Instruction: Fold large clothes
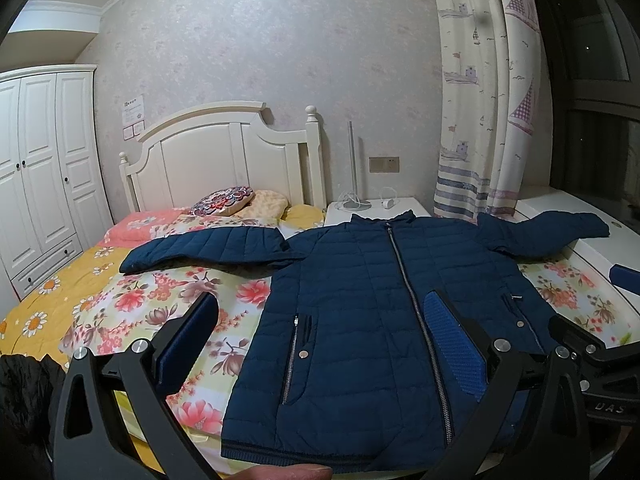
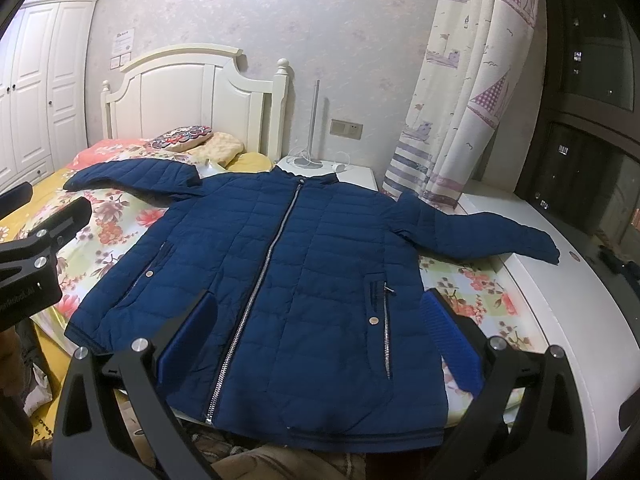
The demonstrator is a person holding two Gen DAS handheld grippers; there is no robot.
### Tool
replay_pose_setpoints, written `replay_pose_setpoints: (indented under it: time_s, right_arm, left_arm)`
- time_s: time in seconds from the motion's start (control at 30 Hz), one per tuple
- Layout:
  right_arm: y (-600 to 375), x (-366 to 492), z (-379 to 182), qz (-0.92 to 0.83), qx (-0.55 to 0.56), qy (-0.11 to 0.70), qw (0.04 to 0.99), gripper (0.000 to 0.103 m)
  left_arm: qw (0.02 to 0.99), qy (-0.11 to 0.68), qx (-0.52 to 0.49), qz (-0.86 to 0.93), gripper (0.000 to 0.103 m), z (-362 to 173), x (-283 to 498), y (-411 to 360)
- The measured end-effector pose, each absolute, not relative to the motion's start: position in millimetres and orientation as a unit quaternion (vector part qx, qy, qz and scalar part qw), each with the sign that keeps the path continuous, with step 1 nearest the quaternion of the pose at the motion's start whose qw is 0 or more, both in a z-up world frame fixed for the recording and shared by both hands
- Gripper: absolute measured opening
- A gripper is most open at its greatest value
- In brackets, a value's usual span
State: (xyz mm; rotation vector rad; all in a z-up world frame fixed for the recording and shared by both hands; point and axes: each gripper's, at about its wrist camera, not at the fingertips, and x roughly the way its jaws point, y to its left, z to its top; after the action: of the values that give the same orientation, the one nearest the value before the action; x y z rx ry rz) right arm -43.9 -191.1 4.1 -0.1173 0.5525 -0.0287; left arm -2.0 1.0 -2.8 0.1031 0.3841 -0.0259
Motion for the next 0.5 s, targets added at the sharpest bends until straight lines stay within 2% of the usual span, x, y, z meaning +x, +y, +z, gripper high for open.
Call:
replay_pose_setpoints:
  time_s: [0.5]
  right_arm:
    - [-193.6, -41.3, -0.1, -0.01, -0.054, 0.275, 0.96, 0.101]
  left_arm:
    - [0.98, 0.191, 0.05, -0.012, 0.099, -2.9, -2.2, 0.4]
